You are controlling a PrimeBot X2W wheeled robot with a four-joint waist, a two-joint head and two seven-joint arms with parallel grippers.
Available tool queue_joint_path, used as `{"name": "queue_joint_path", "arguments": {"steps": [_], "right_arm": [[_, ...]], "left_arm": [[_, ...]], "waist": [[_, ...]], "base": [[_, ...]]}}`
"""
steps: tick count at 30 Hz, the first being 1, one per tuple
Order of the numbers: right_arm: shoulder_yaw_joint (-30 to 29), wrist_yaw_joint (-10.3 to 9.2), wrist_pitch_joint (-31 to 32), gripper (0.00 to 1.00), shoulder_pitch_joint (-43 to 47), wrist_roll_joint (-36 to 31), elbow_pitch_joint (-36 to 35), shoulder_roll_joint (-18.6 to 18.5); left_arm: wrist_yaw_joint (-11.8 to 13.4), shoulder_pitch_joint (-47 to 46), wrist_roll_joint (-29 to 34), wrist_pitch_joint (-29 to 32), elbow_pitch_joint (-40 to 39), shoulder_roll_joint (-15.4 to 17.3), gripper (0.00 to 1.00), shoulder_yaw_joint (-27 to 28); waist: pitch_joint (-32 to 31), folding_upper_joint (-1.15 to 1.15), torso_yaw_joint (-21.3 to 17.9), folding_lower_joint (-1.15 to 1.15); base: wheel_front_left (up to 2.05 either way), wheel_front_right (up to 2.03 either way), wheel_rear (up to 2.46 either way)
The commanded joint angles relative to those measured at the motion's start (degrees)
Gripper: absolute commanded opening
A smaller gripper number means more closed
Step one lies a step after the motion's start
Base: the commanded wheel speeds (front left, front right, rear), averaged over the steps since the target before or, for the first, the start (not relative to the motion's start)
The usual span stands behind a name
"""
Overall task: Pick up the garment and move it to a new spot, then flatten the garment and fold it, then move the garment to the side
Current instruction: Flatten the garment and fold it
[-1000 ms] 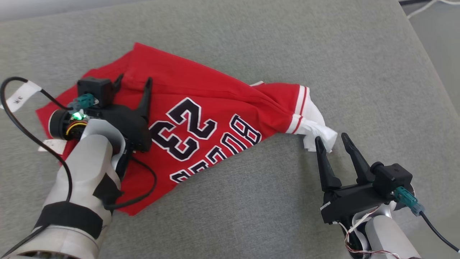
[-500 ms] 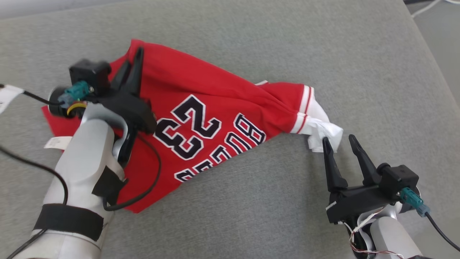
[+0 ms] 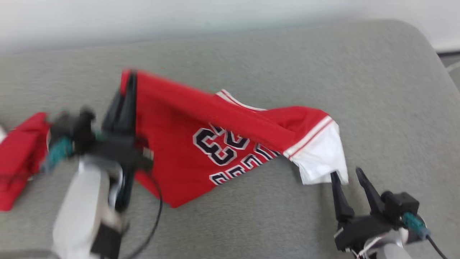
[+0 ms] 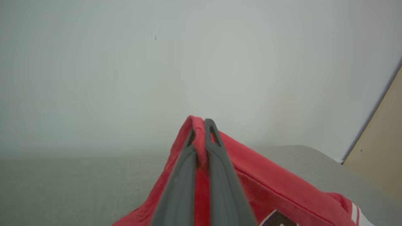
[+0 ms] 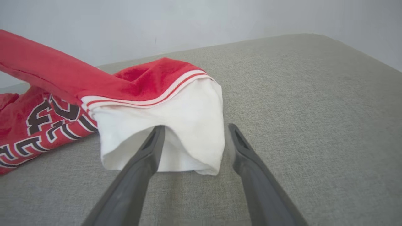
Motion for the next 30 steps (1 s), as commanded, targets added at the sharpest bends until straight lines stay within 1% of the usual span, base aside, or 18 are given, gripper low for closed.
{"name": "queue_joint_path", "arguments": {"steps": [1, 5, 8, 10, 14, 17, 18, 19, 20, 24, 30], "right_arm": [[-0.3, -0.06, -0.1, 1.0, 1.7, -0.1, 0.5, -0.2], [-1.5, -0.06, -0.1, 1.0, 3.3, -0.5, 1.2, -0.3], [-1.7, -0.06, -0.1, 1.0, 4.1, -0.5, 1.6, -0.6], [-2.0, -0.06, -0.1, 1.0, 4.8, -0.7, 1.7, -0.5], [-1.8, -0.06, -0.1, 1.0, 4.9, -0.3, 2.0, -0.8], [-1.1, -0.06, -0.1, 1.0, 4.7, -0.1, 2.3, -0.8], [-0.8, -0.06, -0.1, 1.0, 4.5, 0.0, 2.3, -0.8], [-0.5, -0.06, -0.1, 1.0, 4.5, 0.1, 2.4, -0.8], [-0.4, -0.06, -0.1, 1.0, 4.5, 0.1, 2.5, -0.8], [-0.2, -0.06, -0.1, 1.0, 4.8, 0.6, 2.9, -1.3], [-0.8, -0.06, 0.0, 1.0, 5.8, 0.4, 2.9, -0.9]], "left_arm": [[0.0, 5.0, -0.7, -0.1, -1.4, -0.3, 0.0, 1.0], [-0.2, 15.6, -1.8, -0.1, -3.7, -0.7, 0.0, 2.8], [0.2, 22.2, -2.9, -0.1, -3.5, -0.9, 0.0, 4.0], [0.3, 25.9, -2.9, -0.1, -2.8, -1.1, 0.0, 3.7], [1.0, 29.7, -4.9, -0.1, -0.6, -1.0, 0.0, 2.7], [1.7, 30.9, -5.8, -0.1, 0.5, -1.0, 0.0, 2.2], [2.0, 31.4, -6.0, -0.1, 1.0, -1.0, 0.3, 2.2], [2.6, 31.7, -6.3, -0.1, 1.4, -1.0, 0.55, 2.6], [3.0, 32.0, -6.2, -0.1, 2.0, -1.0, 1.0, 2.8], [4.6, 33.1, -5.4, -0.1, 3.4, -1.0, 1.0, 4.2], [7.0, 35.4, -0.4, -0.1, 1.4, -1.0, 1.0, 6.3]], "waist": [[-5.1, 0.0, 5.5, 0.01], [-7.6, 0.0, 8.5, 0.01], [-9.2, 0.0, 10.3, 0.01], [-10.2, 0.0, 11.3, 0.01], [-11.4, 0.0, 12.4, 0.01], [-11.6, 0.0, 12.2, 0.01], [-11.7, 0.0, 12.0, 0.01], [-11.8, 0.0, 11.8, 0.01], [-11.9, 0.0, 11.4, 0.01], [-12.2, 0.0, 10.0, 0.01], [-12.9, 0.0, 8.3, 0.01]], "base": [[0.0, 0.0, 0.0], [0.0, 0.0, 0.0], [0.0, 0.0, 0.0], [0.0, 0.0, 0.0], [0.0, 0.0, 0.0], [0.0, 0.0, 0.0], [0.0, 0.0, 0.0], [0.0, 0.0, 0.0], [0.0, 0.0, 0.0], [0.0, 0.0, 0.0], [0.0, 0.0, 0.0]]}}
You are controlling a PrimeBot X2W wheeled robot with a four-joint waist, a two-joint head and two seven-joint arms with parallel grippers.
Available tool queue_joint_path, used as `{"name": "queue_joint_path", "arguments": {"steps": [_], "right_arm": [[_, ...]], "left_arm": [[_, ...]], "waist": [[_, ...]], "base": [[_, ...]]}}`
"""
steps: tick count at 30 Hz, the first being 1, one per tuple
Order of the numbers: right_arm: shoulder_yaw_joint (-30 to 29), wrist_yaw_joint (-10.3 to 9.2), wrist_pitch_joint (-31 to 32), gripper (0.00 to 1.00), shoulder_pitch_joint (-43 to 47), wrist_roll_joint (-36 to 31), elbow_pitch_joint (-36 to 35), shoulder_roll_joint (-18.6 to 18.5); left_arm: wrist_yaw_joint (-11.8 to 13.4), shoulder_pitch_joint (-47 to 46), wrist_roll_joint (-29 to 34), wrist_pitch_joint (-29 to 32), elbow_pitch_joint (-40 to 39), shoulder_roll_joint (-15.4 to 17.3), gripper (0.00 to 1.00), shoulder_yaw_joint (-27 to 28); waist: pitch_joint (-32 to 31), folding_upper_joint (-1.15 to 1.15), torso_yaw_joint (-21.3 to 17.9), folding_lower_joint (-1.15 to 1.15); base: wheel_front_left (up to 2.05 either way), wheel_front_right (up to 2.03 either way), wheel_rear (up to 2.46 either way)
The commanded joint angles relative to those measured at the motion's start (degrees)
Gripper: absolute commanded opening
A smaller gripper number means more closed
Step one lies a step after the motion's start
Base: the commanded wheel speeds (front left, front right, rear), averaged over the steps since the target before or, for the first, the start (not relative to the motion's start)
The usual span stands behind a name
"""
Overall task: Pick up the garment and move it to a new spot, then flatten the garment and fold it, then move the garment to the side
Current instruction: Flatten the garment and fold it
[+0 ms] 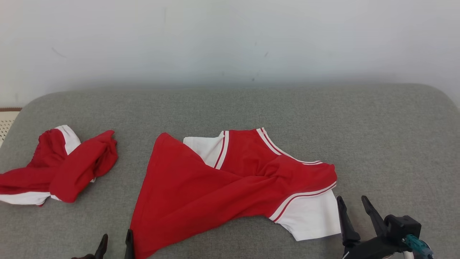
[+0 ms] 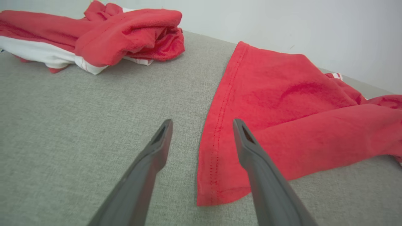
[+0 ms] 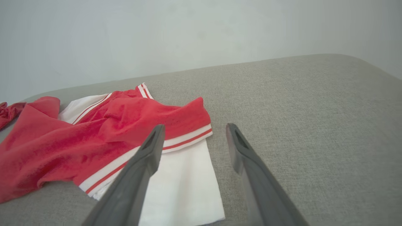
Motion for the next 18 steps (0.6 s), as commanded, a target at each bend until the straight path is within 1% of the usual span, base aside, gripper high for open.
{"name": "queue_joint_path", "arguments": {"steps": [1, 7, 12, 18], "right_arm": [[-0.2, -0.06, 0.0, 1.0, 0.6, -0.1, 0.0, 0.1], [-0.8, -0.06, 0.0, 1.0, 1.9, -0.9, -0.5, 0.7], [-1.6, -0.06, 0.0, 1.0, 3.3, -2.1, -1.1, 1.5], [-2.3, -0.06, 0.0, 1.0, 4.3, -2.6, -1.7, 2.2]], "left_arm": [[0.4, 1.2, 1.0, -0.1, -0.6, 0.0, 1.0, 0.3], [1.9, 3.9, 6.1, -0.1, -4.7, 0.0, 1.0, 1.0], [2.8, 6.3, 7.0, -0.1, -7.8, 0.0, 1.0, 1.4], [2.6, 8.6, 8.7, -0.1, -9.4, 0.0, 1.0, 1.6]], "waist": [[-0.4, 0.0, -0.6, 0.01], [-1.2, 0.0, -1.9, 0.01], [-2.4, 0.0, -2.6, 0.01], [-3.5, 0.0, -3.1, 0.01]], "base": [[0.0, 0.0, 0.0], [0.0, 0.0, 0.0], [0.0, 0.0, 0.0], [0.0, 0.0, 0.0]]}}
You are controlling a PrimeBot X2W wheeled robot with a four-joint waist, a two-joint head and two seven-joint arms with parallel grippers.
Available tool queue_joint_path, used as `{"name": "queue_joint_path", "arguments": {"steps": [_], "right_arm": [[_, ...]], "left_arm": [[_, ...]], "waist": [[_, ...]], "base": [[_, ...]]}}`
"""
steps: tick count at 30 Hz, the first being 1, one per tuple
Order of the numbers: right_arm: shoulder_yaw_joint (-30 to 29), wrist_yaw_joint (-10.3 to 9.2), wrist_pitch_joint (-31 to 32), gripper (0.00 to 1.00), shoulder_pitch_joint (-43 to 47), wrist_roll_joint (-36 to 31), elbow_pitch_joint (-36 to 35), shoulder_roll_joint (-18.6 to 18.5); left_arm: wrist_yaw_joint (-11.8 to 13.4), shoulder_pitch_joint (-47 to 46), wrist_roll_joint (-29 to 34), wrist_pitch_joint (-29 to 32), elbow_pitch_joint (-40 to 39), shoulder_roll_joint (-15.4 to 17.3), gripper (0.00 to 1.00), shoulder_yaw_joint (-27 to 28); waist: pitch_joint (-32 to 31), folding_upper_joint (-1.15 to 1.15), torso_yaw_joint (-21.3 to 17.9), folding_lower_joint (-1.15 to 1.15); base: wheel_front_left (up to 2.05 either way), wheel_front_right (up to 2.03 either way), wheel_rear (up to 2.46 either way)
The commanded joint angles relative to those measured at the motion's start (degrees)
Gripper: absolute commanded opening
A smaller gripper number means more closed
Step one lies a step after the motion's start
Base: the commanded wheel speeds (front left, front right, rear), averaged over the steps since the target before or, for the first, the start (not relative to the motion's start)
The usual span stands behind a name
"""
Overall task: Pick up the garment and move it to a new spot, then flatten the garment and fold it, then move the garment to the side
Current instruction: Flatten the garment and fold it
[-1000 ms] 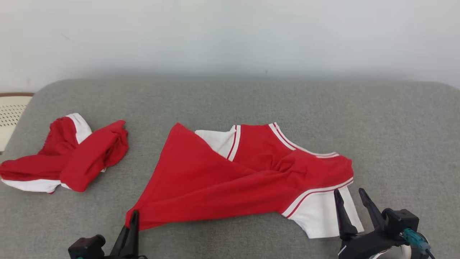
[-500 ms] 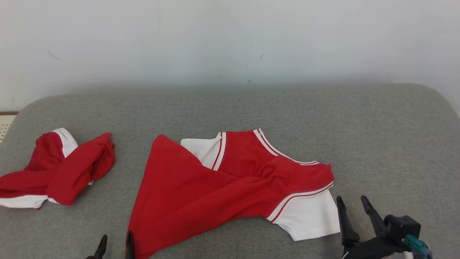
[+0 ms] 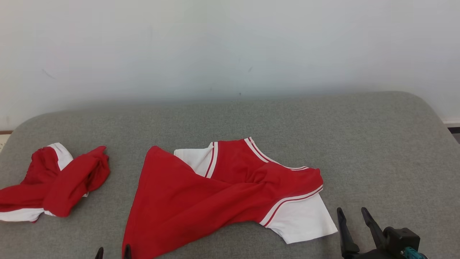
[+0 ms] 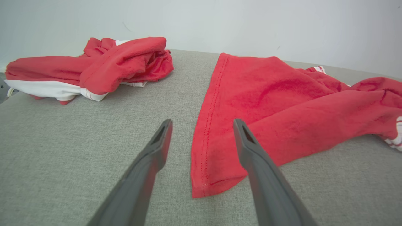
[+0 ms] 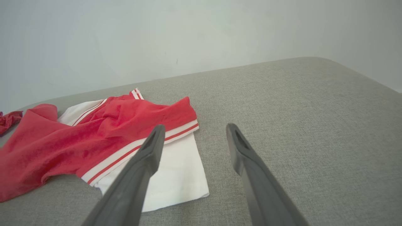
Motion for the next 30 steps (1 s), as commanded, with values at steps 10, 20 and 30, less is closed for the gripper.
{"name": "queue_joint_path", "arguments": {"steps": [10, 20, 30], "right_arm": [[-0.7, -0.06, 0.0, 1.0, 1.4, -0.6, -0.5, 0.4], [0.2, -0.06, 0.0, 1.0, 1.4, 1.9, 1.4, 0.5], [-1.8, -0.06, 0.0, 1.0, -0.2, 3.1, 5.6, 1.7]], "left_arm": [[-0.1, 2.3, 1.4, -0.1, -0.4, 0.0, 1.0, -0.8], [-0.6, 1.1, -1.7, -0.1, 0.8, 0.0, 1.0, -1.4], [-1.1, -0.5, -0.9, -0.1, 0.7, 0.0, 1.0, -2.6]], "waist": [[-1.2, 0.0, 0.5, 0.0], [-0.1, 0.0, 1.2, 0.0], [2.3, 0.0, 2.7, 0.0]], "base": [[0.0, 0.0, 0.0], [0.0, 0.0, 0.0], [0.0, 0.0, 0.0]]}}
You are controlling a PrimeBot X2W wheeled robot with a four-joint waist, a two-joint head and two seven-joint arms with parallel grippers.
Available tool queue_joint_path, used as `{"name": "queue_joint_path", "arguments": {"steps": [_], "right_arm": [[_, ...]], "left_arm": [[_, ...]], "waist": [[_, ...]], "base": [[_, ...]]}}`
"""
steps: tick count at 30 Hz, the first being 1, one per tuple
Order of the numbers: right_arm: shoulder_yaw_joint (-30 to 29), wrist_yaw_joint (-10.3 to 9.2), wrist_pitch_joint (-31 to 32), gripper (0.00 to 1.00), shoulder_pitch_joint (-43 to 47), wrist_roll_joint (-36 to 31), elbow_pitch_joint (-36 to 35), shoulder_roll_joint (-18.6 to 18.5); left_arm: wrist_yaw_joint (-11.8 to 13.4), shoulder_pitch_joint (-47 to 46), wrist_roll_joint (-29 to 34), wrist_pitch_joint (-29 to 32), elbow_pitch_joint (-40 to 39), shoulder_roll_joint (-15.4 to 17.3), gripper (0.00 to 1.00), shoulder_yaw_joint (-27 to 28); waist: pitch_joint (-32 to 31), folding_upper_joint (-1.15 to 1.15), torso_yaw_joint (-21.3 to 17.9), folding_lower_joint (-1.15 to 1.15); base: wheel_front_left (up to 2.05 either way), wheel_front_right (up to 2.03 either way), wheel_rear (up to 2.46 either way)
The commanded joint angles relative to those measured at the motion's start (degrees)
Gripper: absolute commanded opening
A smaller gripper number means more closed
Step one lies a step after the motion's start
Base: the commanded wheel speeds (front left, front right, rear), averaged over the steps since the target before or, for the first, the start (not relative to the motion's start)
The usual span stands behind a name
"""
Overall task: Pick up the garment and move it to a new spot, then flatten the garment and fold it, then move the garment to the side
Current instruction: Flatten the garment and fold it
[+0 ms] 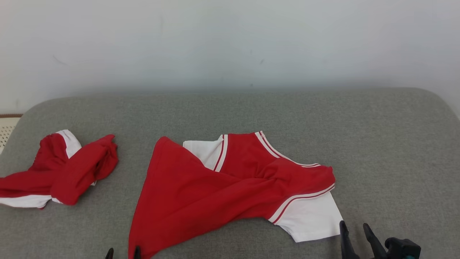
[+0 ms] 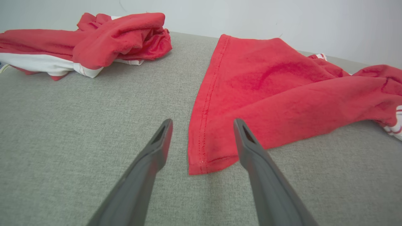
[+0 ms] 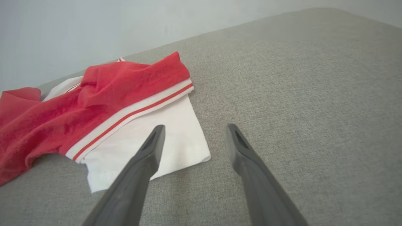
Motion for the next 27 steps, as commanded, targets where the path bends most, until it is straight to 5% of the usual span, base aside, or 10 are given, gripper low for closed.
{"name": "queue_joint_path", "arguments": {"steps": [1, 19, 22, 27], "right_arm": [[-0.8, -0.06, 0.0, 1.0, -0.8, 0.6, 0.5, 0.5], [-7.4, -0.06, 0.1, 1.0, -6.3, -5.4, 11.1, 3.3], [-7.5, -0.06, 0.3, 0.0, -7.1, -5.8, 12.4, 3.7], [-7.7, -0.06, 0.2, 0.0, -6.9, -5.7, 10.7, 3.0]], "left_arm": [[-0.1, -0.7, -0.5, -0.1, 0.3, 0.0, 1.0, 0.1], [-1.3, -4.9, 0.8, -0.1, 1.4, 0.0, 1.0, -3.1], [-1.4, -5.7, 0.6, -0.1, 1.4, 0.0, 1.0, -3.5], [-0.9, -6.6, -0.4, -0.1, 1.4, 0.0, 1.0, -3.5]], "waist": [[0.7, 0.0, 0.7, 0.0], [6.3, 0.0, 4.4, 0.0], [6.9, 0.0, 4.3, 0.0], [7.9, 0.0, 3.2, 0.0]], "base": [[0.0, 0.0, 0.0], [0.0, 0.0, 0.0], [0.0, 0.0, 0.0], [0.0, 0.0, 0.0]]}}
